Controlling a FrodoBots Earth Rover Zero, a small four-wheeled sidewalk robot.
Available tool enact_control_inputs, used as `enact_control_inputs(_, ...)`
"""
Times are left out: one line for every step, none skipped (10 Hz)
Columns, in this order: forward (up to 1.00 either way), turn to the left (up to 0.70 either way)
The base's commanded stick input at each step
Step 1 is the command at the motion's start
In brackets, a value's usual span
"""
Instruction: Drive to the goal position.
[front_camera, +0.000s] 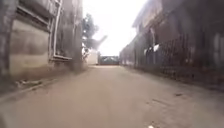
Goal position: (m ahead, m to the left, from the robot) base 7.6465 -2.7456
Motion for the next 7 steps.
enact_control_inputs(0.85,0.03)
enact_control_inputs(0.85,0.04)
enact_control_inputs(0.85,0.03)
enact_control_inputs(0.85,0.03)
enact_control_inputs(0.85,0.03)
enact_control_inputs(0.85,0.03)
enact_control_inputs(0.85,0.03)
